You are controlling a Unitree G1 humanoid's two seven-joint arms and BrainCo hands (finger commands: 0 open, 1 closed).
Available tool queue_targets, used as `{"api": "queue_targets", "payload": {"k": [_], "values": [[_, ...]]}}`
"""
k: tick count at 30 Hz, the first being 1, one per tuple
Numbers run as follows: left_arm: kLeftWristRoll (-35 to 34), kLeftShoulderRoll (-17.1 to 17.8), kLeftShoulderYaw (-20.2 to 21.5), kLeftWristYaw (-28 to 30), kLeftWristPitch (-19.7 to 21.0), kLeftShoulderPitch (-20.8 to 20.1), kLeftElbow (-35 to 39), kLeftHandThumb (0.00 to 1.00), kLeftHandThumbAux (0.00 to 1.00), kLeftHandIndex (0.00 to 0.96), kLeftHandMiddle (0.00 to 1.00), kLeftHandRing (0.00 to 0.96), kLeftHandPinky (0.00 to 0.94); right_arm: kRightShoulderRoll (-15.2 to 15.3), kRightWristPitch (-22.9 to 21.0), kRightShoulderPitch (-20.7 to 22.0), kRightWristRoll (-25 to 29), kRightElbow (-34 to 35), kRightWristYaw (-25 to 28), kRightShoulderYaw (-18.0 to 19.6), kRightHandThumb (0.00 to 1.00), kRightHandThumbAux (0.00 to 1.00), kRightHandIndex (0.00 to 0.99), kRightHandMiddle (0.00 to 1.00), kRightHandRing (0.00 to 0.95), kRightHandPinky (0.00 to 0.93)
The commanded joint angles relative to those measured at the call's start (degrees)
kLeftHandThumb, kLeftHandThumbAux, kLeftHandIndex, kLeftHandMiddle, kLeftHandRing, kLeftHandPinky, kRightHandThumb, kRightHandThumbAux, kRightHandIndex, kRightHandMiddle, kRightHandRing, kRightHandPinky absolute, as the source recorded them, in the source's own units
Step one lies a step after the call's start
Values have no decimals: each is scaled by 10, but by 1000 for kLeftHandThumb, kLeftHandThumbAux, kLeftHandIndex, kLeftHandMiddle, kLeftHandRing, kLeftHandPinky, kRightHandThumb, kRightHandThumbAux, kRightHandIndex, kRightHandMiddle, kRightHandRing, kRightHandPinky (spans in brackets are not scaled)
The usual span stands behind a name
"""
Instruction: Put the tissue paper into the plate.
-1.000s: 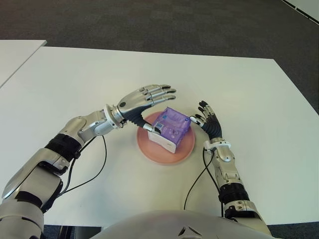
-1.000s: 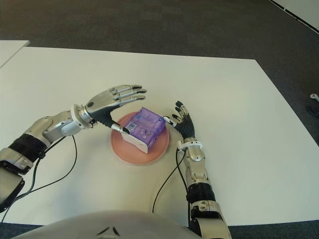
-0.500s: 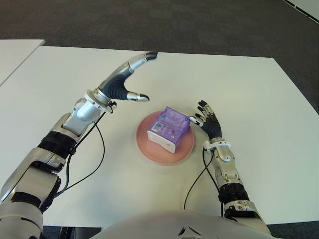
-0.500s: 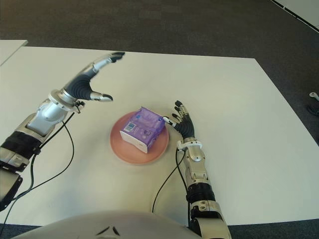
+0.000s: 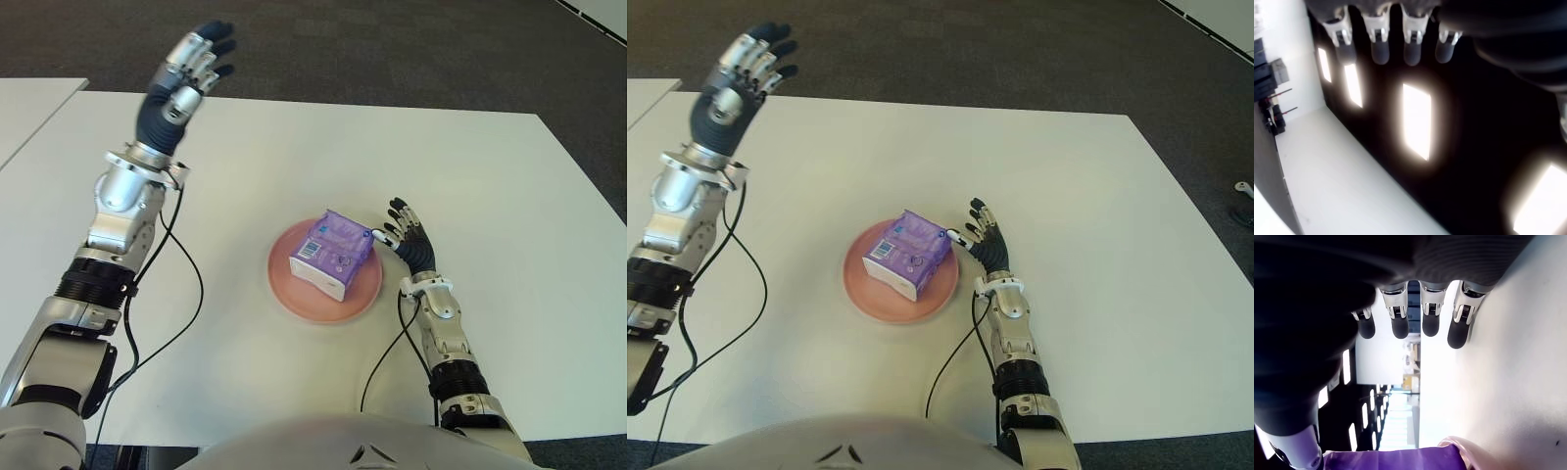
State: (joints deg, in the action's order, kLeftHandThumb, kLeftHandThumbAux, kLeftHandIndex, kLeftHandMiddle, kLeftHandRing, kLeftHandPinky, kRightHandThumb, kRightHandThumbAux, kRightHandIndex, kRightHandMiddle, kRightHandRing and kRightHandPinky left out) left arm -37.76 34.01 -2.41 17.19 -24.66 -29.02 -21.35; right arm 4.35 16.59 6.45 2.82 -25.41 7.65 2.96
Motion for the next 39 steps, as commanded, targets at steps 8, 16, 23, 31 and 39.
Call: {"api": "queue_targets", "payload": {"k": [8, 16, 23, 31, 39], "values": [[231, -123, 17, -109, -64, 63, -165, 1, 473, 0, 0, 0, 0, -7, -63, -50, -3, -4, 5, -14, 0, 702, 0, 0, 0, 0], [350, -186, -4, -175, -55, 145, -146, 0, 551, 0, 0, 0, 0, -9, -81, -58, -1, 17, 5, -17, 0, 699, 0, 0, 0, 0], [373, -200, -3, -147, -28, 152, -221, 0, 511, 0, 0, 0, 0, -10, -106, -66, -1, 39, 1, -19, 0, 697, 0, 0, 0, 0], [395, -230, 2, -172, -65, 145, -351, 0, 453, 0, 0, 0, 0, -12, -132, -73, -3, 64, -9, -21, 0, 698, 0, 0, 0, 0], [412, -254, 0, -177, -103, 119, -418, 0, 423, 0, 0, 0, 0, -16, -167, -80, -5, 95, -19, -24, 0, 692, 0, 0, 0, 0]]}}
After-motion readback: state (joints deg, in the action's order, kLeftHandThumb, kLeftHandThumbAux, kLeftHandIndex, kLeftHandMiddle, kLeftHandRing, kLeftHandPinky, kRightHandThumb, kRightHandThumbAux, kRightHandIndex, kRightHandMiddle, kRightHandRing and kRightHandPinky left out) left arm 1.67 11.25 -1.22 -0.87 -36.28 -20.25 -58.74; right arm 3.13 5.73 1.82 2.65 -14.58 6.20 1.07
